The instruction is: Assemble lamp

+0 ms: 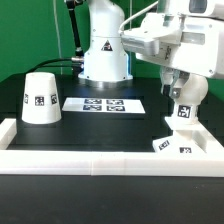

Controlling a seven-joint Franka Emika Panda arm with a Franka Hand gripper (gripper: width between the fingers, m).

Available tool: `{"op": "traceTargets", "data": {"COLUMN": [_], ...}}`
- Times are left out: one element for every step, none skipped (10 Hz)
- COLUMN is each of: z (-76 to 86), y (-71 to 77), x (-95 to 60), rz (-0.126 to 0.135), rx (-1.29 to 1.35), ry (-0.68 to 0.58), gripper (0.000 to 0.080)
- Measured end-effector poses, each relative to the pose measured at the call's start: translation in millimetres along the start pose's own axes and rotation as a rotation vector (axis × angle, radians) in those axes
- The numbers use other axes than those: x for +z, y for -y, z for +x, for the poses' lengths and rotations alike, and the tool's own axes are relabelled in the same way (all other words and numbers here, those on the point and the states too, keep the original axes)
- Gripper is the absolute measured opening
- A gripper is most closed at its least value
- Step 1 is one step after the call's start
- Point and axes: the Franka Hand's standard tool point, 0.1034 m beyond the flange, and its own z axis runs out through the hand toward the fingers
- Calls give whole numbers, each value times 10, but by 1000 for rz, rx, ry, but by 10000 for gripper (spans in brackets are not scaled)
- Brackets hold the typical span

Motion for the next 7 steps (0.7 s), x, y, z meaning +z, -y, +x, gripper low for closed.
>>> {"op": "traceTargets", "data": {"z": [-12, -25, -30, -34, -40, -35, -18], "y": [-6, -21, -22, -25, -36, -53, -72], "x": [-23, -68, -76, -88, -122, -172, -217], "rz": [-3, -11, -11, -12, -16, -22, -29], "rx": [2, 3, 6, 9, 15, 30, 45], "ry": [1, 4, 4, 5, 6, 7, 7], "gripper": [26, 161, 296, 296, 491, 629, 629]}}
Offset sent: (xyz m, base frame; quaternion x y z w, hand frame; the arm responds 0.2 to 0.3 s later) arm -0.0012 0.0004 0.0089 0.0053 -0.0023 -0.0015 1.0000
